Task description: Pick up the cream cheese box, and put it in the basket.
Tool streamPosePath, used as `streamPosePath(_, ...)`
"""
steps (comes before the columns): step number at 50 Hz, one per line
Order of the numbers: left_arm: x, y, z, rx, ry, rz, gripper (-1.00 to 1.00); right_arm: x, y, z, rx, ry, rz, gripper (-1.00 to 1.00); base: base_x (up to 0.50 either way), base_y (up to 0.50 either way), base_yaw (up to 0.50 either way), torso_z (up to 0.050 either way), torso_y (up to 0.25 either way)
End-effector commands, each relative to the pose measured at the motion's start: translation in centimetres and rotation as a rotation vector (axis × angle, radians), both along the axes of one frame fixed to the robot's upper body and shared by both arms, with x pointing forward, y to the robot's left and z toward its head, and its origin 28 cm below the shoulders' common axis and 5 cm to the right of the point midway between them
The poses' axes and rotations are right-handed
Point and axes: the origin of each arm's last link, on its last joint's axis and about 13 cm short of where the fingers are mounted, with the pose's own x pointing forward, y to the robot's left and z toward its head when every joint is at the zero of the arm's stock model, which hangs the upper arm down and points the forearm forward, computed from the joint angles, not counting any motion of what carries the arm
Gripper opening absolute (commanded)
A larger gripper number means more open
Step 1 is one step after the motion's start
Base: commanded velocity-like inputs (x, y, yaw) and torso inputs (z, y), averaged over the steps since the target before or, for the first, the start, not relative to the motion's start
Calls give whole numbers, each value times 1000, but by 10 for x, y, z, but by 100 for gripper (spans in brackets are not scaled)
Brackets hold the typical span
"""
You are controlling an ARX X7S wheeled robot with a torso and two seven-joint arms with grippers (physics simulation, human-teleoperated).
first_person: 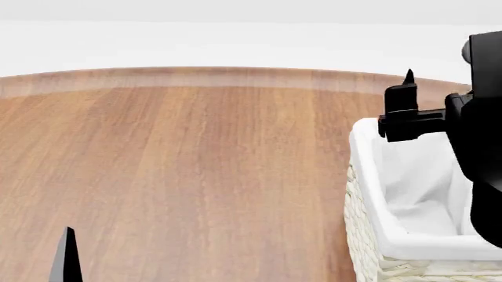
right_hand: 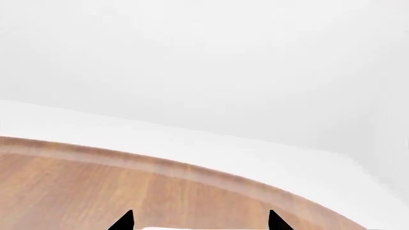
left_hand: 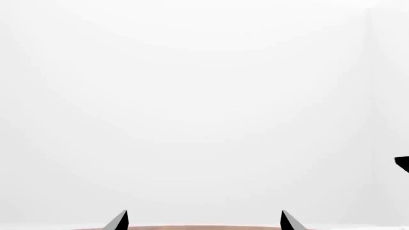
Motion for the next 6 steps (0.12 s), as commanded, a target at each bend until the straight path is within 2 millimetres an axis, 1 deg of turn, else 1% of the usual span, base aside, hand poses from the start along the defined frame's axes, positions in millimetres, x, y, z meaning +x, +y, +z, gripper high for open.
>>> streamPosePath(1, 0, -1, -1, -1, 3, 3, 100, -42, 36, -35, 83, -193, 33, 100, 0, 0, 0, 0, 0)
streamPosePath(4, 1, -1, -2, 0, 2, 5, 100, -54, 43, -41, 129, -230, 22, 100, 0, 0, 0, 0, 0)
streamPosePath(6, 1, -1, -3, 0, 4, 4, 100, -61, 48, -45, 109, -248, 19, 100, 0, 0, 0, 0, 0)
